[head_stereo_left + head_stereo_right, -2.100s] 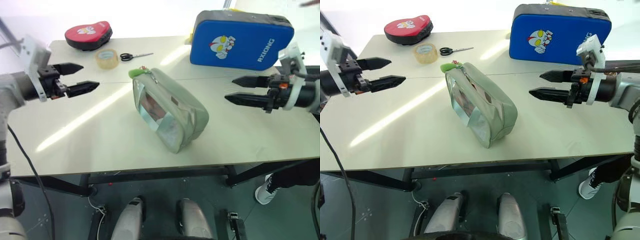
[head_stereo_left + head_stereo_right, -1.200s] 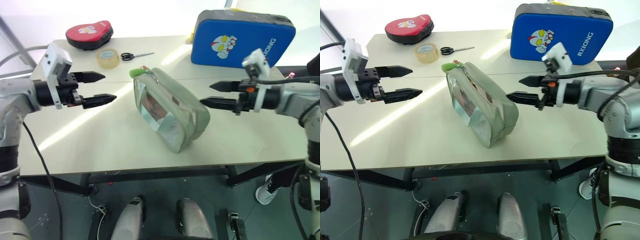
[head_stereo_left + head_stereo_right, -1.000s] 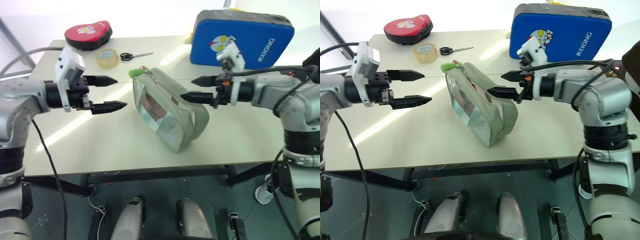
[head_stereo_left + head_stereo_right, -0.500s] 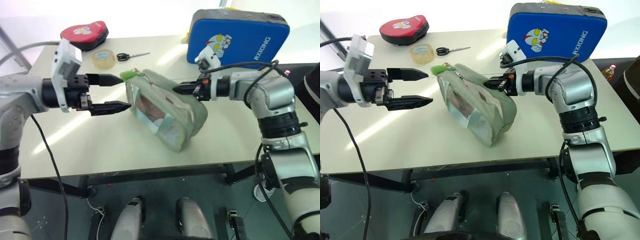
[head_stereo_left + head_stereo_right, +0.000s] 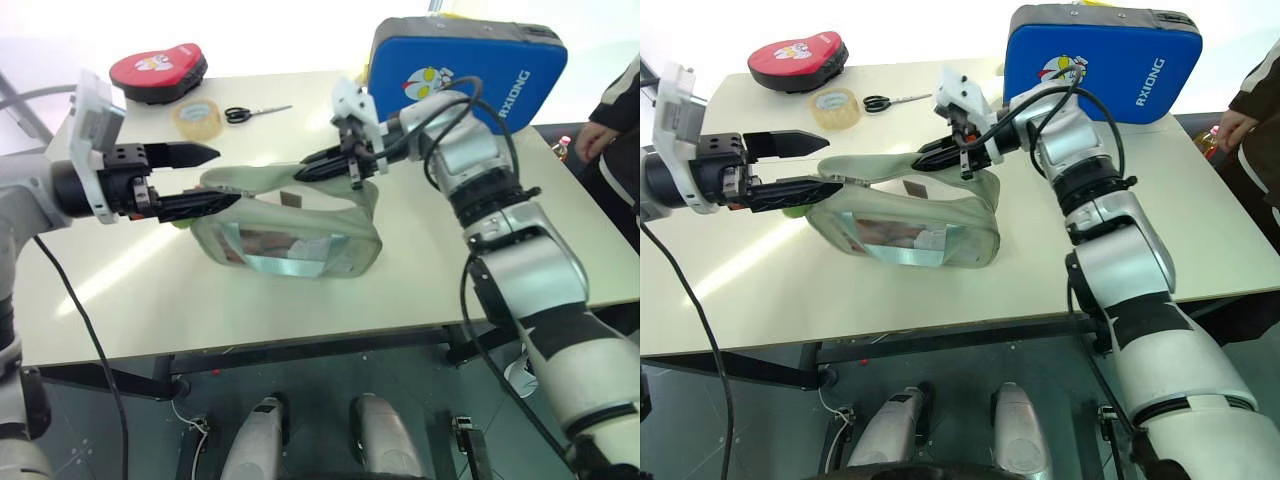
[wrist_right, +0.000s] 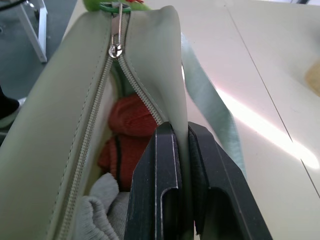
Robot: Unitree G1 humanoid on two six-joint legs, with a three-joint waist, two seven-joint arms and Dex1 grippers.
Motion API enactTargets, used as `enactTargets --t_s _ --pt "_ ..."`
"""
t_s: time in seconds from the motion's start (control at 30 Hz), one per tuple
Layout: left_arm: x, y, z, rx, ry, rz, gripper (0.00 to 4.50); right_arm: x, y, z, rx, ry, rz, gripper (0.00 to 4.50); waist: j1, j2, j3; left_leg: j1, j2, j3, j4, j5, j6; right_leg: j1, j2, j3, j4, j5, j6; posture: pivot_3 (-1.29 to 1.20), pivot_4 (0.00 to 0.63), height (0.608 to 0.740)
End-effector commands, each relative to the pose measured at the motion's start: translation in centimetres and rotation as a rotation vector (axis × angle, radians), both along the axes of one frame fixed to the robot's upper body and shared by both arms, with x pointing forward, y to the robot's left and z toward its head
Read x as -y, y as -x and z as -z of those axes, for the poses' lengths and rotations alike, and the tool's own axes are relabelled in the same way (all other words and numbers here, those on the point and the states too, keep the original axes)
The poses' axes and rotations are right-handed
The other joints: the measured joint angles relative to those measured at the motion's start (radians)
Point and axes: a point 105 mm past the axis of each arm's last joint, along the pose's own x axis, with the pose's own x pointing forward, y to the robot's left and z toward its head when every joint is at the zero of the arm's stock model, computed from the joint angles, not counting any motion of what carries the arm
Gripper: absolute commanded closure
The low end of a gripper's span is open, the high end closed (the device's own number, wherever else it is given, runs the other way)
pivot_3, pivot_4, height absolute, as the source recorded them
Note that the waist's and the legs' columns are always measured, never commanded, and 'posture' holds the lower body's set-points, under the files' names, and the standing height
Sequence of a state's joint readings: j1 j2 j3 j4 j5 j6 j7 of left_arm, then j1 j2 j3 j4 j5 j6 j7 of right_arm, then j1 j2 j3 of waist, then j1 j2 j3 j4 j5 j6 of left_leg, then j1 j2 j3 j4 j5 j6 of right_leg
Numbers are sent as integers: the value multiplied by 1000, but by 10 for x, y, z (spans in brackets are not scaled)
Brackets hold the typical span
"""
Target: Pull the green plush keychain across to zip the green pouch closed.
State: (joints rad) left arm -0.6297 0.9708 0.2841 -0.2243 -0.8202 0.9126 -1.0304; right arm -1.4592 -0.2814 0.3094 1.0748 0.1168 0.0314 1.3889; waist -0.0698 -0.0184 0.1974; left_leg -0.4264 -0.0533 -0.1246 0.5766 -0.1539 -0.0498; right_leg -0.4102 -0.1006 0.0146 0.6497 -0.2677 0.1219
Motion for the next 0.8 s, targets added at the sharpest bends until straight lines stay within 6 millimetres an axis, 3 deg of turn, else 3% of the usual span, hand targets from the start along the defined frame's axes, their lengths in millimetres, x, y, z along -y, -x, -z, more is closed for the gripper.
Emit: enactTargets --t_s 0.03,0.13,0.33,0.37,0.53,0.63,0.8 --pt "1 6 -10 69 -4 -3 0 -5 -5 -8 76 -1 12 4400 1 0 0 0 0 0 0 0 0 0 0 0 0 0 0 0 150 740" --pt "0 8 -10 72 -7 -17 0 -5 -10 -6 75 -15 48 3394 0 0 0 0 0 0 0 0 -1 0 0 0 0 0 0 0 150 740" --pt "-6 10 -12 72 -5 -47 0 13 -10 -31 78 -90 62 251 1 0 0 0 0 -1 0 0 -1 0 0 0 1 0 0 0 150 740" --pt "-7 9 -12 72 -2 -49 0 17 -9 -38 64 -116 60 54 1 0 0 0 0 -1 0 0 -1 0 0 0 1 0 0 0 150 740" --pt "-5 7 -13 73 2 -41 0 40 -4 -70 69 -209 78 54 1 0 0 0 0 -1 0 0 -1 0 0 0 1 0 0 0 150 740" --pt "-4 6 -14 73 11 -33 0 57 7 -78 53 -227 47 54 1 0 0 0 0 0 0 0 -1 0 0 0 1 0 0 0 150 740" --pt "-4 6 -14 68 7 -22 0 64 42 -45 1 -160 -39 54 3 -1 0 0 0 -1 0 0 -1 1 0 0 1 0 0 0 150 740"
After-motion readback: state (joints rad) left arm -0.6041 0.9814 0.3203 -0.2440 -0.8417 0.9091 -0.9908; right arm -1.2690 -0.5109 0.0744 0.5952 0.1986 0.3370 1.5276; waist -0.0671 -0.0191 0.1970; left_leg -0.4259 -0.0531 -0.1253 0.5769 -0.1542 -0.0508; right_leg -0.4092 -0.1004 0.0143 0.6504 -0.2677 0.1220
